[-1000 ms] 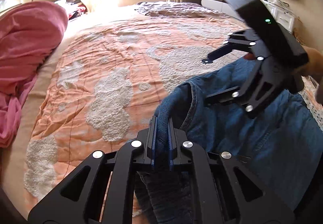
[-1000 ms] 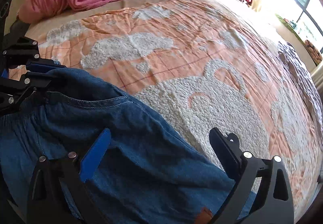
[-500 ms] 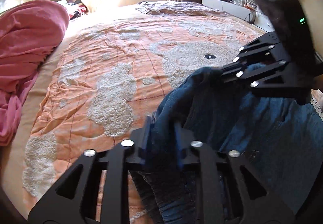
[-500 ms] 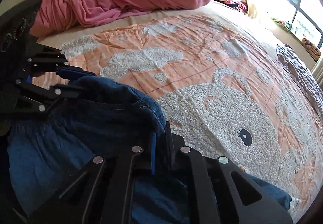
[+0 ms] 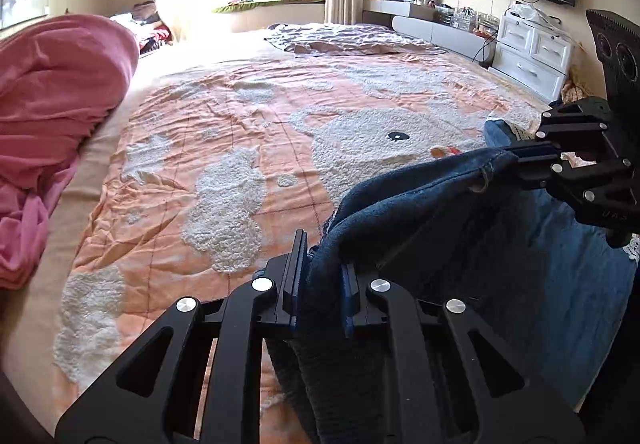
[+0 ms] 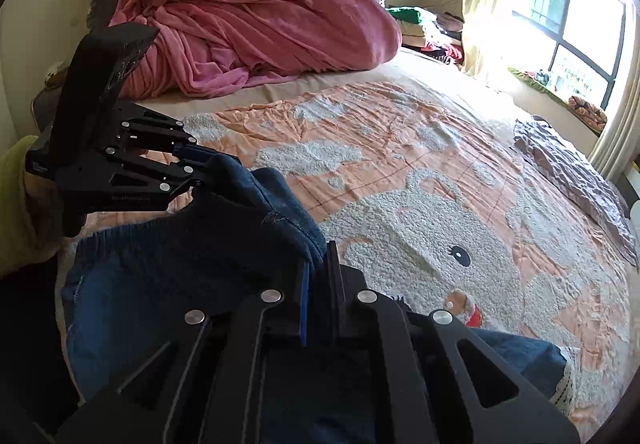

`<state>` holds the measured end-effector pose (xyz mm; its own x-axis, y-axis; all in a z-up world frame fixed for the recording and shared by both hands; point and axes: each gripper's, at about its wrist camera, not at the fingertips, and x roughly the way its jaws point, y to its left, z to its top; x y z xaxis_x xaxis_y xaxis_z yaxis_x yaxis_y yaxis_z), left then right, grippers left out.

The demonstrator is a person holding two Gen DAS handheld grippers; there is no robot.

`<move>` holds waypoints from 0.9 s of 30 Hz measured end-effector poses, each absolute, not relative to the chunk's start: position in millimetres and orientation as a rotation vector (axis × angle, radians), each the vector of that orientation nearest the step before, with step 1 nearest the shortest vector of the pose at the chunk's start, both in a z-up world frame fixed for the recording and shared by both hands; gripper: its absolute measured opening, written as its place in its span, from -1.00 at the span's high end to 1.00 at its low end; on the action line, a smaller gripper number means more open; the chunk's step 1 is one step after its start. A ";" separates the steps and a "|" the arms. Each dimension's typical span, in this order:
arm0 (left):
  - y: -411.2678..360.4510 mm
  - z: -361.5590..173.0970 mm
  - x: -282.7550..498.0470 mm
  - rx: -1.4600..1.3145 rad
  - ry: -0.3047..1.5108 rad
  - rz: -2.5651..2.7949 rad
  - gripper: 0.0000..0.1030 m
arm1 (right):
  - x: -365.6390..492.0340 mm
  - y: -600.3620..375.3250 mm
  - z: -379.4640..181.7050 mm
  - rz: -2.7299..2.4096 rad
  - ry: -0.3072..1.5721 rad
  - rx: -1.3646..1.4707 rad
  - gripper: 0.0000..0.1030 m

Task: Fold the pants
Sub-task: 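Close the left tool on the waistband while the right tool grasps it too, then lift the waistband with both tools and fold it toward the lace hems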

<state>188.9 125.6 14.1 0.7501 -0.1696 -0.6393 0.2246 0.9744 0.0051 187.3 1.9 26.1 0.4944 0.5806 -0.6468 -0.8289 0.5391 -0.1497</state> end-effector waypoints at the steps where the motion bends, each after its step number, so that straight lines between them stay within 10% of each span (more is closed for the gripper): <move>1: 121.1 20.4 181.5 0.104 0.669 -0.208 0.84 | 181.7 -1.6 27.4 0.889 0.573 -0.473 0.87; 27: 80.2 6.0 46.8 0.304 0.806 -0.167 0.84 | 27.2 -26.7 -26.4 0.986 0.668 -0.434 0.87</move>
